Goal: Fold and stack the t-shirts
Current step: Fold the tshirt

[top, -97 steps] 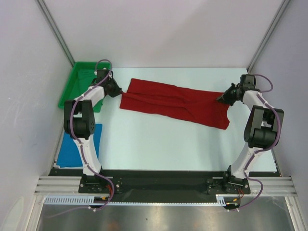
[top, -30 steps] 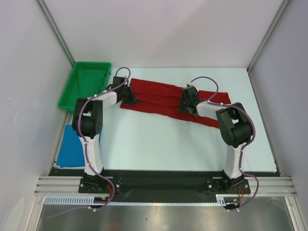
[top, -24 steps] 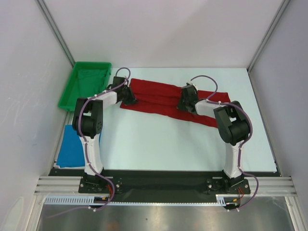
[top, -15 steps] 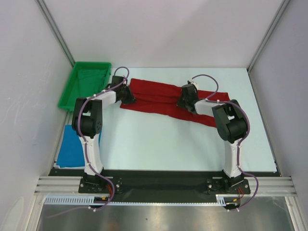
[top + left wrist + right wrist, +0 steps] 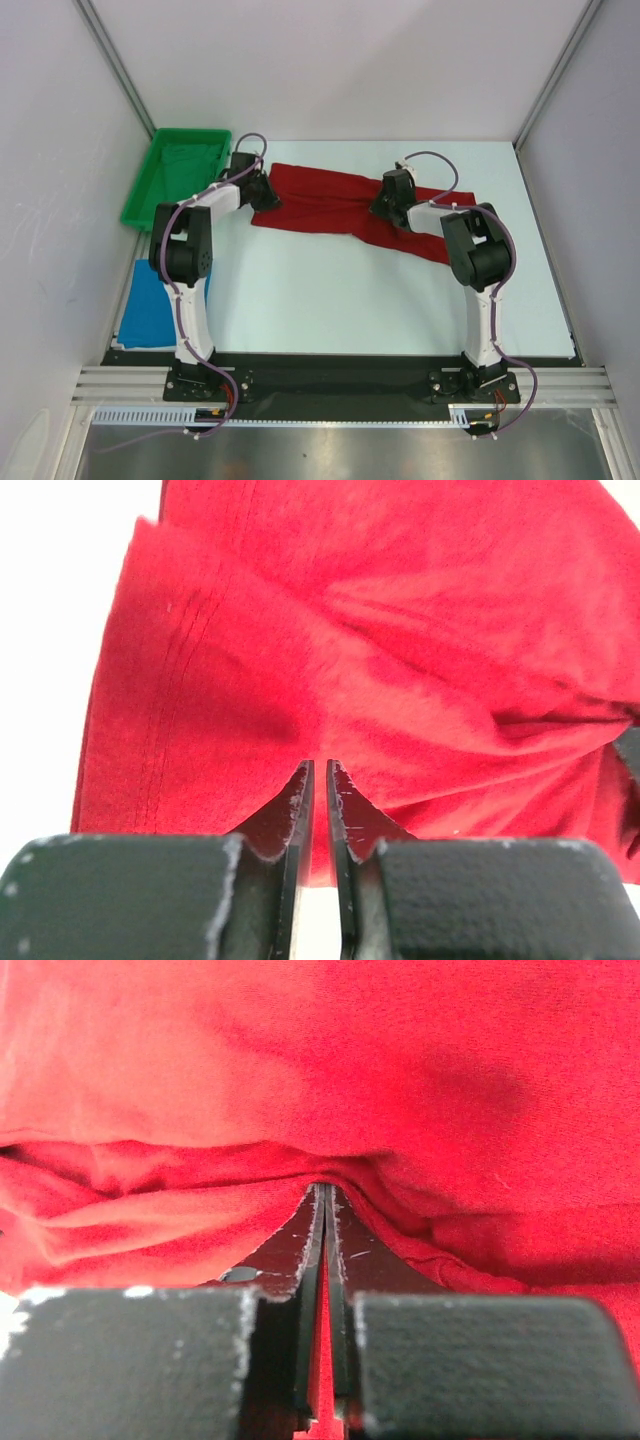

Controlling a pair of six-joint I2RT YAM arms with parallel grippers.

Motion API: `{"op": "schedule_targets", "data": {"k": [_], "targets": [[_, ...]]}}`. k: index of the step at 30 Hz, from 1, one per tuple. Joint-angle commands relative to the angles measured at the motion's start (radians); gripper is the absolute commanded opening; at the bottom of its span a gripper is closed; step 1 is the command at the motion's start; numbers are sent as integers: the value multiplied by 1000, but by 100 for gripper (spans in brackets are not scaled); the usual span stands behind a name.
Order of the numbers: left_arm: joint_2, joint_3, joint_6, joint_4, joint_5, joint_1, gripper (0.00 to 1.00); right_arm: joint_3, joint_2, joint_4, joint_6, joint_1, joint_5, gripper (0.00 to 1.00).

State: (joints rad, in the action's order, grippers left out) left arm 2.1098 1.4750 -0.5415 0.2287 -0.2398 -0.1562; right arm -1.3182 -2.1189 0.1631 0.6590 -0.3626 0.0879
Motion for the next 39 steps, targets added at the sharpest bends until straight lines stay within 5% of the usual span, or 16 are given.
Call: {"op": "schedule_targets", "data": {"k": [1, 16, 24, 29, 39], "targets": [[-14, 102, 9, -6, -24, 10, 15, -24, 20, 44, 1, 10, -71, 4], [282, 484, 9, 133, -101, 41, 18, 2, 194, -143, -61, -41, -111, 40], [86, 481, 90, 155, 34, 47, 30, -38, 157, -145, -65, -61, -132, 46], [-39, 386, 92, 143, 27, 38, 31, -125, 39, -135, -55, -108, -134, 46], [-163, -47, -15, -112, -67, -54, 22, -274, -102, -114, -61, -119, -96, 33]]}}
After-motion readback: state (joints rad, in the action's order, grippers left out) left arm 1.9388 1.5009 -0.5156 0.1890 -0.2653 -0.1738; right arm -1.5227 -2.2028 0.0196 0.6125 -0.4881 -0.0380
